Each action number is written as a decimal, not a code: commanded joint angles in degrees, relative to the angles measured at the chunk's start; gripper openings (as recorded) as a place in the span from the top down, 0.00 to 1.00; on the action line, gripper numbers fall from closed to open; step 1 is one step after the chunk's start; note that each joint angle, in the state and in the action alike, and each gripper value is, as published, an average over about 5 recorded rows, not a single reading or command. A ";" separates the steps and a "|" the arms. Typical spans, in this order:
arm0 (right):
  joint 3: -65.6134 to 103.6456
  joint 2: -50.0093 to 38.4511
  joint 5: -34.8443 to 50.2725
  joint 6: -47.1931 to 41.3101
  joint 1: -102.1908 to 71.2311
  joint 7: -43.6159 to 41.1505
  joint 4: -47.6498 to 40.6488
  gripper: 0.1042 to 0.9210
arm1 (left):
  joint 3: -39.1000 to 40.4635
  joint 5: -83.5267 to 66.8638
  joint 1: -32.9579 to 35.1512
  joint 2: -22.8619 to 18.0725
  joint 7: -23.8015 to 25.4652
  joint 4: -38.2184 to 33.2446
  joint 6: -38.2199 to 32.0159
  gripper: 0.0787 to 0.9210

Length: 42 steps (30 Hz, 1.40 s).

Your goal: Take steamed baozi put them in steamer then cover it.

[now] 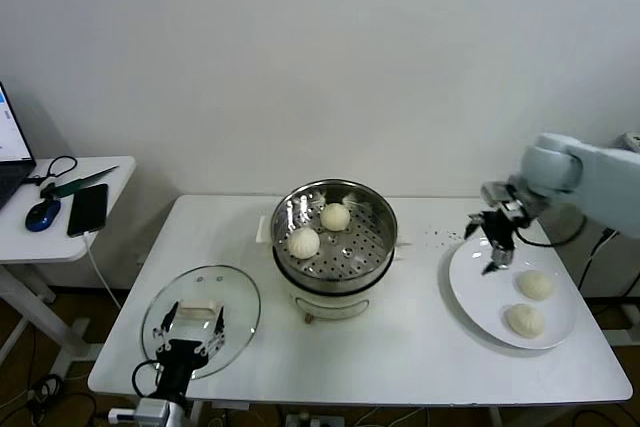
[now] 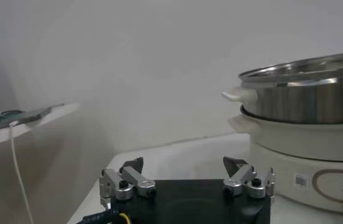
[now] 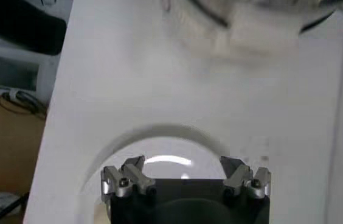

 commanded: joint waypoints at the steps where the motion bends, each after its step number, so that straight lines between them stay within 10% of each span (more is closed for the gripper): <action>1: 17.24 -9.28 -15.79 2.94 -21.96 -0.64 -2.45 0.12 | -0.13 0.50 0.57 -0.40 -0.04 -0.18 0.18 0.12; 27: 26.51 -1.83 -17.42 3.30 -30.89 -1.05 -10.27 0.12 | 0.08 2.54 0.64 -1.54 -0.18 0.17 0.56 0.12; 42: 22.15 -1.43 -13.99 6.45 -23.19 -1.75 -10.05 0.33 | 0.16 2.55 0.96 -1.36 -0.20 0.26 0.43 0.12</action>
